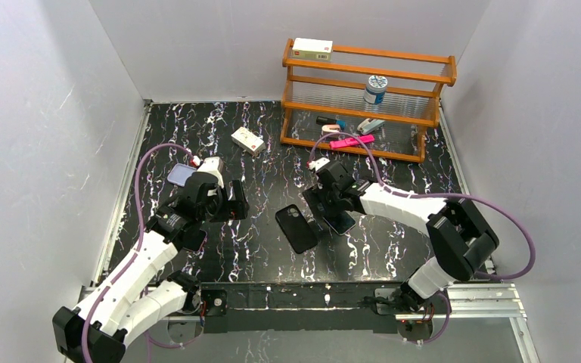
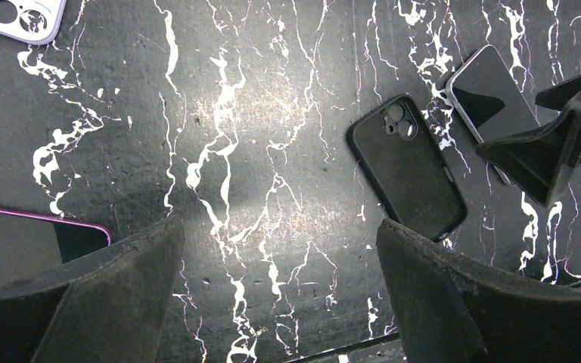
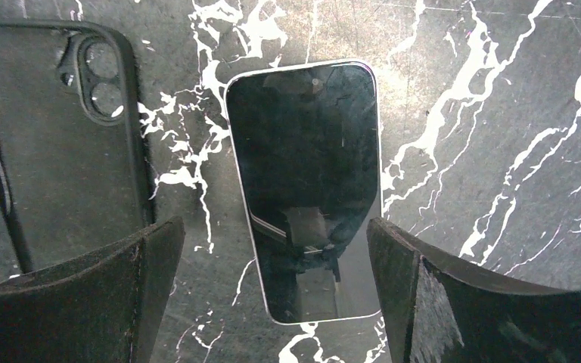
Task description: Put the phone into the phone case
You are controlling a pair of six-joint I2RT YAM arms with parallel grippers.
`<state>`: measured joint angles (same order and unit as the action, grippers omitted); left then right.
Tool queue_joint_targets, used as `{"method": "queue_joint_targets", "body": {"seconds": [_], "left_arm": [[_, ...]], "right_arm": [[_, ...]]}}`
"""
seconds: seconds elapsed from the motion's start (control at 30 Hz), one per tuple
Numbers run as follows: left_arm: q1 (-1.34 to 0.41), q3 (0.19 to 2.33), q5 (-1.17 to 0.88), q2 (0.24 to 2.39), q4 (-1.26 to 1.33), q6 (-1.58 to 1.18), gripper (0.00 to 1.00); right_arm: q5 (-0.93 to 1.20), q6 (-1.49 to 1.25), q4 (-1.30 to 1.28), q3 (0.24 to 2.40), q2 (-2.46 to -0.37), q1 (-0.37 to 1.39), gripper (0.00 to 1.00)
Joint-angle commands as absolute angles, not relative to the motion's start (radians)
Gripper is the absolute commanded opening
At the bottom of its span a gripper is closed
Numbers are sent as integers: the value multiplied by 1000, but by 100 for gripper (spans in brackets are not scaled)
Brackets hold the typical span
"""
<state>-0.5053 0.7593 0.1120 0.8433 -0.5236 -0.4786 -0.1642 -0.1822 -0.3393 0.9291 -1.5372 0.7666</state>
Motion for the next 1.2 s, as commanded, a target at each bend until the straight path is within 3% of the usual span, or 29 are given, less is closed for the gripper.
{"method": "queue_joint_targets", "body": {"seconds": [0.0, 0.67, 1.17], "left_arm": [[-502, 746, 120, 824, -525, -464, 96], [-502, 741, 127, 834, -525, -469, 97], [-502, 738, 41, 893, -497, -518, 91]], "right_arm": [[-161, -96, -298, 969, -1567, 755, 99], [-119, -86, -314, 979, -1674, 692, 98], [-46, -208, -378, 1000, -1660, 692, 65]]}}
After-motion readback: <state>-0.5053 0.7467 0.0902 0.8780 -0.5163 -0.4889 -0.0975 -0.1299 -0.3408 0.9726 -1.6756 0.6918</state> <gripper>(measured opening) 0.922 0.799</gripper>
